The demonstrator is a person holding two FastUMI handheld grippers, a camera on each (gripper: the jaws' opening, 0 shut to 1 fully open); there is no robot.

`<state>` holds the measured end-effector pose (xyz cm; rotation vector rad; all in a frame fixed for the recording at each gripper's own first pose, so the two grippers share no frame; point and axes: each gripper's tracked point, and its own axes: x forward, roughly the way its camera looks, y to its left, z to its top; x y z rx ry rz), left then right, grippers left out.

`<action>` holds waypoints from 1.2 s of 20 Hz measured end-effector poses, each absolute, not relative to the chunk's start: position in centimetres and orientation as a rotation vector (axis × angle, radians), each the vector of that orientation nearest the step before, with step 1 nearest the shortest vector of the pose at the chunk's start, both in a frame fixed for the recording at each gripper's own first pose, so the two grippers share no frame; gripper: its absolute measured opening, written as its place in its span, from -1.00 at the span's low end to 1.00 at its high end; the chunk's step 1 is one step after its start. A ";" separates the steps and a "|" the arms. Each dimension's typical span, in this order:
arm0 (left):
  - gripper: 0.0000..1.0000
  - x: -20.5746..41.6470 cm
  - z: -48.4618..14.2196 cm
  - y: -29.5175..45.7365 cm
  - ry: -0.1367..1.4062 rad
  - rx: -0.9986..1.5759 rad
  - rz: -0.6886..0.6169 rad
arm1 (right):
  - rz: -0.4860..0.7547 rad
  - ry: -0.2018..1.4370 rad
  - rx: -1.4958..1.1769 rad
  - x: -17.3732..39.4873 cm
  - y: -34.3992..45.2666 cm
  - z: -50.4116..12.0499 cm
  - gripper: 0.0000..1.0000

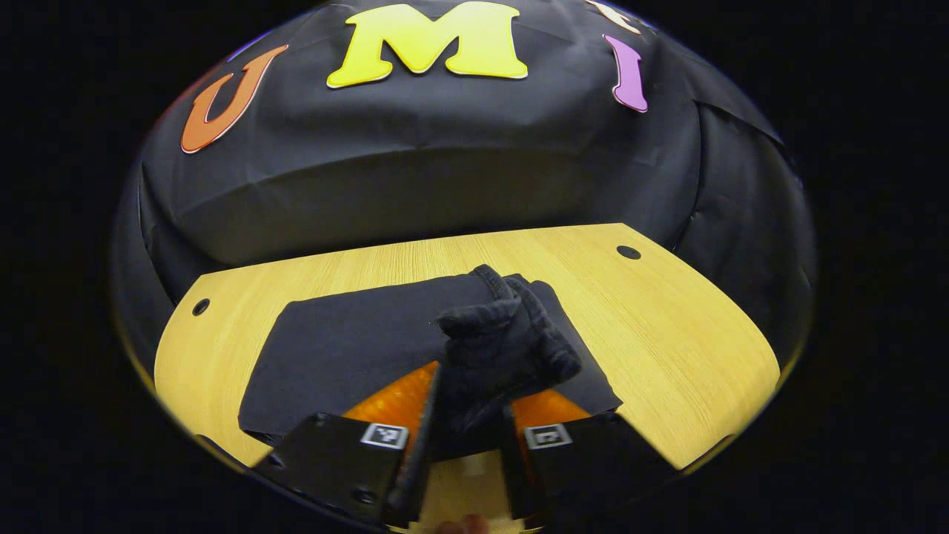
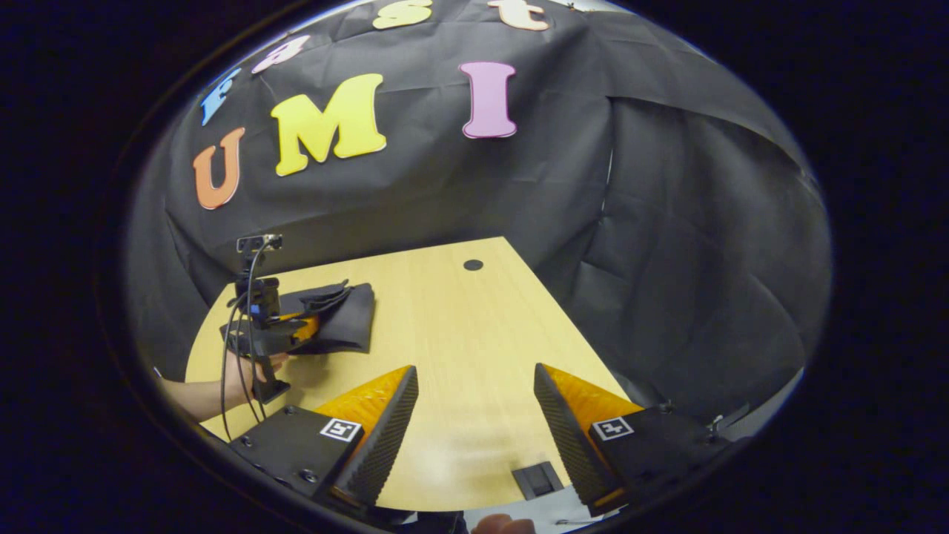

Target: Grasp the waist and the cuffs of the jeans and fold them to make the two legs overlap; first hold the waist and fold one-third of the jeans toward the cuffs, then hold the cuffs and fold the remaining one-third in the same direction to finish folding.

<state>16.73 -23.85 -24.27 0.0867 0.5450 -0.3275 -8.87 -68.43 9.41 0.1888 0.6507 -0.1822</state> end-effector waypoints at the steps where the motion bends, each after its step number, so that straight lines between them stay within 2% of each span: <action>1: 0.25 16.3 -23.8 -23.7 0.547 0.070 -0.332 | -0.173 0.645 0.190 -8.4 -67.8 9.5 0.90; 2: 0.51 15.9 -23.3 -23.3 0.546 0.055 -0.330 | -0.161 0.634 0.193 -8.0 -67.3 9.8 0.90; 3: 0.67 15.5 -22.6 -22.9 0.543 0.037 -0.327 | -0.147 0.624 0.191 -7.5 -66.7 10.2 0.94; 5: 0.82 14.6 -20.8 -21.8 0.528 0.002 -0.322 | -0.112 0.596 0.182 -6.4 -65.3 11.1 0.94; 12: 0.82 12.0 -7.9 -14.4 0.325 -0.072 -0.273 | 0.039 0.436 0.184 0.3 -57.7 16.2 0.90; 16: 0.84 10.5 -0.6 -9.1 0.204 -0.074 -0.178 | 0.107 0.316 0.157 3.1 -52.3 20.0 0.89; 19: 0.95 8.6 2.3 -6.0 0.143 -0.079 -0.118 | 0.140 0.234 0.148 4.3 -48.8 22.5 0.93; 24: 0.95 5.7 6.4 -2.6 0.050 -0.093 -0.046 | 0.154 0.124 0.098 4.4 -44.9 25.4 0.89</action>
